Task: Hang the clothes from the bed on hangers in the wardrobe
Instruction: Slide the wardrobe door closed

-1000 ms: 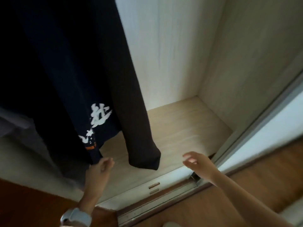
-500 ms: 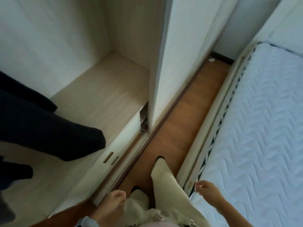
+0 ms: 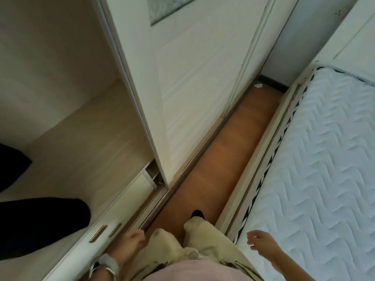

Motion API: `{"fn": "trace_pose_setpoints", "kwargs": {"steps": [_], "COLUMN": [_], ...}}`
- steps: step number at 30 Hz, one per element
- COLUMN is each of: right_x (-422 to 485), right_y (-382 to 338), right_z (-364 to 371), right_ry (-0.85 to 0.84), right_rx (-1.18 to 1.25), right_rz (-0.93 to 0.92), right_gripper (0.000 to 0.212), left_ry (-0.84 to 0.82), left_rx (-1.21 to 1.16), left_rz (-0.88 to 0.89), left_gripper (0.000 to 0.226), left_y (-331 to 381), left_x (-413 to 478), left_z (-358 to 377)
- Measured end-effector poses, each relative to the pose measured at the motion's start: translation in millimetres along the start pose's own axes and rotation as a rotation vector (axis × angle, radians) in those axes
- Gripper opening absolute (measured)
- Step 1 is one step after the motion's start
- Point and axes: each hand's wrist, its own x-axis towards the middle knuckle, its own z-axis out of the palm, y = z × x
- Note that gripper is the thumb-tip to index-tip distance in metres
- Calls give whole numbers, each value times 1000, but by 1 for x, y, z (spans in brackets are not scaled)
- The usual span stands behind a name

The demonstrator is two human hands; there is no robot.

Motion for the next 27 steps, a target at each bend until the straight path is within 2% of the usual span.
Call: {"fn": "trace_pose_setpoints", "kwargs": {"steps": [1,3,6,9,11,15,17,19,21,23,27], "right_x": [6,19,31,41,34,-27,-69,-100,-122,-139,-153], "right_y": [-16,-46,-92,-150,-198,-296,-337,-369,-394,-415,-441], "right_z": [-15,-39,-60,-69,-69,-72,-75,-77,-76,-71,-60], "right_ry": [-6,1,8,18,74,306,503,635,673,701,730], "right_rx": [-6,-24,-35,-18,-58,-163,-177,-132,-83,-106,-169], "right_rz": [-28,-92,-208,-296,-439,-982,-1374,-1792,-2120,-2302,-2447], "right_gripper": [14,14,20,28,29,34,37,36,36,40,46], "left_ry": [65,60,100,133,202,330,380,477,597,745,963], "left_rx": [-56,-79,28,99,104,-73,-192,-304,-377,-393,-476], "left_rz": [-23,-20,69,149,284,625,833,976,1044,1027,962], "left_gripper": [11,9,14,38,54,84,90,82,66,63,68], "left_y": [20,49,63,97,127,206,236,260,283,301,318], "left_x": [-3,-6,-3,-3,-5,-34,-55,-75,-89,-95,-101], "left_z": [14,29,29,23,18,11,12,18,27,38,52]}}
